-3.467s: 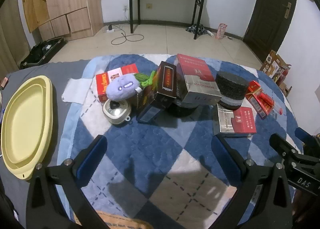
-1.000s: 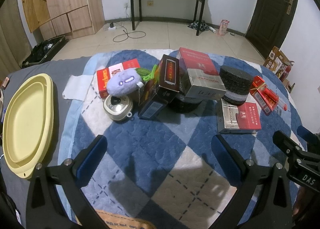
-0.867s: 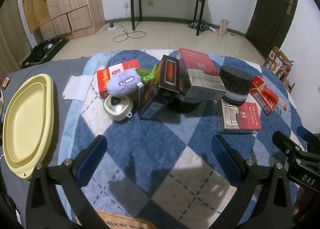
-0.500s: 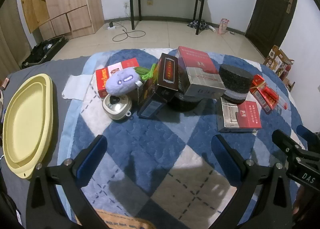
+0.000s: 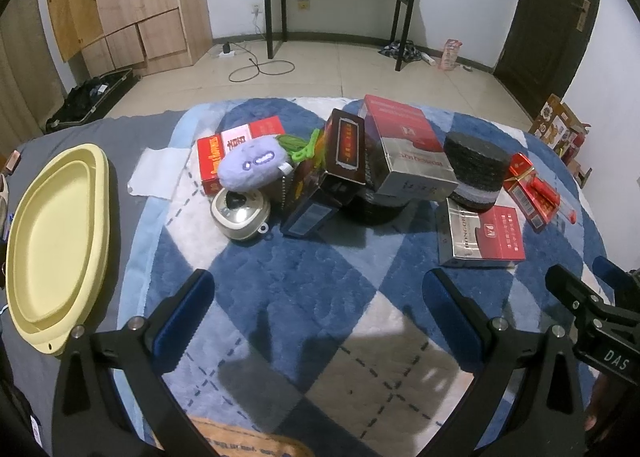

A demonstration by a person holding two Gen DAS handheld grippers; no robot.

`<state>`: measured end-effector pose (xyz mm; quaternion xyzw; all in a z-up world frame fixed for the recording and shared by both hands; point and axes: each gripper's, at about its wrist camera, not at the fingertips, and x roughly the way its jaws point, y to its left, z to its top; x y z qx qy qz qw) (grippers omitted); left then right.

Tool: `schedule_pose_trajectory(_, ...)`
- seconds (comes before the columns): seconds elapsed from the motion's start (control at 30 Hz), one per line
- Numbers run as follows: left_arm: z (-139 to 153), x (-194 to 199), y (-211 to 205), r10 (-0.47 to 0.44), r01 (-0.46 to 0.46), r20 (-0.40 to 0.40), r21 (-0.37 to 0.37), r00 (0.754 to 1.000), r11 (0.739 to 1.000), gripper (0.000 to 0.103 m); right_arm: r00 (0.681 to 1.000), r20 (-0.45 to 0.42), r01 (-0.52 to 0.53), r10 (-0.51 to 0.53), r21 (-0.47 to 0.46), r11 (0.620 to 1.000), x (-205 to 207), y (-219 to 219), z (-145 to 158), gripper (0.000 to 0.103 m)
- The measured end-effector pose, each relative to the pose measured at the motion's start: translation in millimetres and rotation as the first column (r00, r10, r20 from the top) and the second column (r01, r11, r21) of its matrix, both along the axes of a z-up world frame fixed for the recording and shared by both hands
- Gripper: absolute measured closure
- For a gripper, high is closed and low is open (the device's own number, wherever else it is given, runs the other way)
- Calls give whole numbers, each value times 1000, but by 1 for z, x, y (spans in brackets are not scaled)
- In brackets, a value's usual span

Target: Organize rigid objects

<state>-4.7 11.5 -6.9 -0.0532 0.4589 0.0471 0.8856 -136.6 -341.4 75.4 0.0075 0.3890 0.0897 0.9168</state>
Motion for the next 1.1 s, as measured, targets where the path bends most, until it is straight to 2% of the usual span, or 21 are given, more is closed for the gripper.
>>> schedule_pose_trajectory(0.17,3,-1,-4,-22,22,20,28,1000,999,0,1000,-11,4,-4,2,1000,1,0,-1,0)
schedule_pose_trajectory(1.1,0,2,-3,-6,7,-9,19,1000,1000,0,1000,-24,9,-9,7,1000,4,-2,-3,0)
